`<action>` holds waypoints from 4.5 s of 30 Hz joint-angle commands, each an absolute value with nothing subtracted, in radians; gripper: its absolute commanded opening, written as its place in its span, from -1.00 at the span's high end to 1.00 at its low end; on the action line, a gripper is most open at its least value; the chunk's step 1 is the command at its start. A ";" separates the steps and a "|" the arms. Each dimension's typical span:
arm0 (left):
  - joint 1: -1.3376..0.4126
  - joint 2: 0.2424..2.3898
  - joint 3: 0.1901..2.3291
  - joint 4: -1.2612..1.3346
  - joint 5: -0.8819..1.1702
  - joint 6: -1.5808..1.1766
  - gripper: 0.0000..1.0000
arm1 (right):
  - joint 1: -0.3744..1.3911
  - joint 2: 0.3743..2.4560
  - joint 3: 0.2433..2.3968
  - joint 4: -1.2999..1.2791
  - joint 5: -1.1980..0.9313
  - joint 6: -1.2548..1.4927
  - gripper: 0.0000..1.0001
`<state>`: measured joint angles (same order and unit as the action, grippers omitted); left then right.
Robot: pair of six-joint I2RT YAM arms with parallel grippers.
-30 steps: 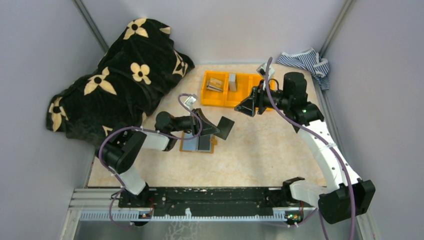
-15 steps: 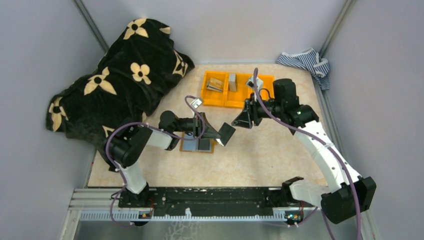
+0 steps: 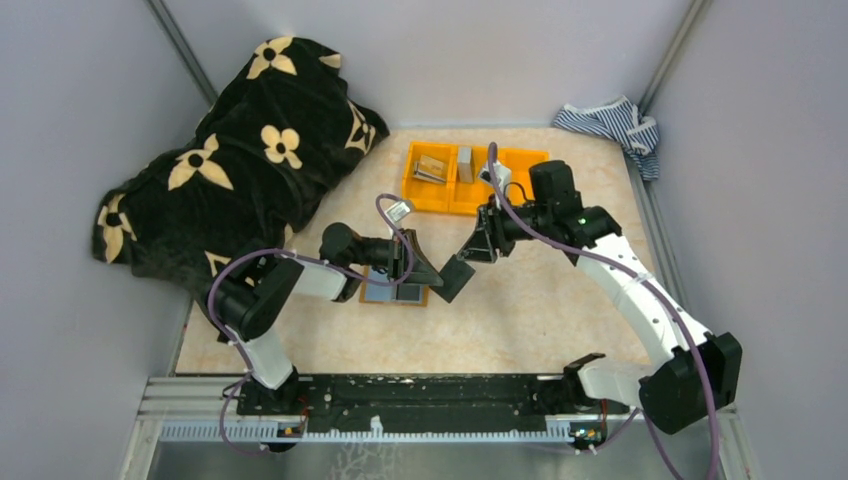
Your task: Take the credit cards out of the card holder
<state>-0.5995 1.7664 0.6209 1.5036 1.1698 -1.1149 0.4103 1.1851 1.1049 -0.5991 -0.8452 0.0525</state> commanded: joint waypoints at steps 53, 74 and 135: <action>-0.475 1.476 0.428 1.163 0.720 -0.747 0.10 | 0.359 1.684 1.605 -0.408 0.018 0.249 1.00; -0.513 1.319 0.425 0.916 0.687 -0.622 -0.15 | 0.359 2.102 1.989 -0.469 0.227 0.213 1.00; -0.513 1.332 0.385 0.915 0.731 -0.612 -0.12 | 0.408 2.274 1.953 -0.287 0.397 0.232 1.00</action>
<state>-0.5091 1.3392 0.3950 0.8833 0.7086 -0.6201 0.3977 2.2543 1.9175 -0.3294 0.3599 0.2287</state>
